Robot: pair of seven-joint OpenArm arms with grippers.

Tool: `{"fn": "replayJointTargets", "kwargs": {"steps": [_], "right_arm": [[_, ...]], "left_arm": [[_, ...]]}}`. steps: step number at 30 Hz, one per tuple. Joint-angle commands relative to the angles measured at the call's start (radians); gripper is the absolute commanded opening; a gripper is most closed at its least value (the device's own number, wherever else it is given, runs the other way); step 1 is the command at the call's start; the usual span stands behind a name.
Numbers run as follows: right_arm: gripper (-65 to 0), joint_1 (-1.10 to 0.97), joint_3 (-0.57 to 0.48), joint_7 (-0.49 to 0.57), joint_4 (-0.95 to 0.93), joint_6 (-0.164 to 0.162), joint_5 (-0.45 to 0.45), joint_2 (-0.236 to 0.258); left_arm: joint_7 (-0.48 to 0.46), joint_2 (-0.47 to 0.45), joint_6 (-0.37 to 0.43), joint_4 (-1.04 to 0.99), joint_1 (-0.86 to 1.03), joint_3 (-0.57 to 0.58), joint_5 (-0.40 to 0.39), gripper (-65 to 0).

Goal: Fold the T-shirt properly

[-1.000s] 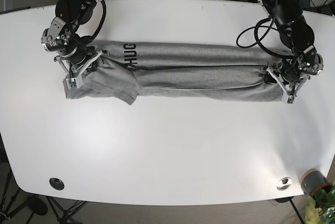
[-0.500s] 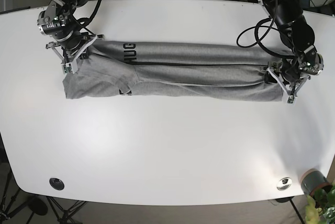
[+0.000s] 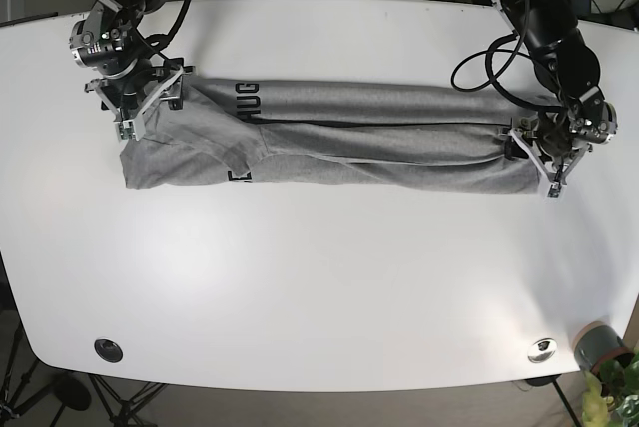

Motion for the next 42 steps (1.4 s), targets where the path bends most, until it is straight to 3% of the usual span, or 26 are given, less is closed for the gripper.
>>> {"fn": "replayJointTargets", "kwargs": {"steps": [1, 8, 15, 19, 23, 29, 32, 42], "right_arm": [[-22.7, 0.01, -0.008, 0.018, 0.045, 0.001, 0.025, -0.005], [-22.8, 0.002, -0.106, 0.016, 0.022, 0.001, 0.174, -0.005], [-22.8, 0.056, -0.157, 0.065, -0.168, 0.001, 0.177, -0.006], [-22.8, 0.06, -0.16, 0.113, -0.231, 0.001, 0.179, 0.015], [-22.8, 0.06, -0.16, 0.113, -0.248, 0.001, 0.179, 0.025], [-22.8, 0.059, -0.16, 0.113, -0.248, 0.001, 0.179, 0.025], [-22.8, 0.059, -0.16, 0.113, -0.248, 0.001, 0.179, 0.026], [-22.8, 0.06, -0.16, 0.114, -0.25, 0.001, 0.179, 0.044]], "left_arm": [[-0.002, -0.014, -0.001, 0.023, -0.016, -0.003, -0.003, -33.1], [-0.001, -0.013, -0.001, 0.024, -0.021, -0.001, -0.005, -33.1], [0.005, -0.013, -0.001, 0.027, -0.036, -0.001, -0.006, -33.1], [0.062, -0.016, -0.001, 0.099, -0.055, -0.008, -0.009, -32.9], [0.131, -0.016, -0.001, 0.228, -0.055, -0.04, -0.084, -32.2], [0.236, -0.031, -0.001, 0.297, -0.055, -0.118, -0.212, -20.0], [0.249, -0.033, -0.001, 0.268, -0.052, -0.175, -0.261, -16.4], [0.239, -0.114, -0.001, -0.034, -0.018, -0.265, -0.414, -16.2]]}}
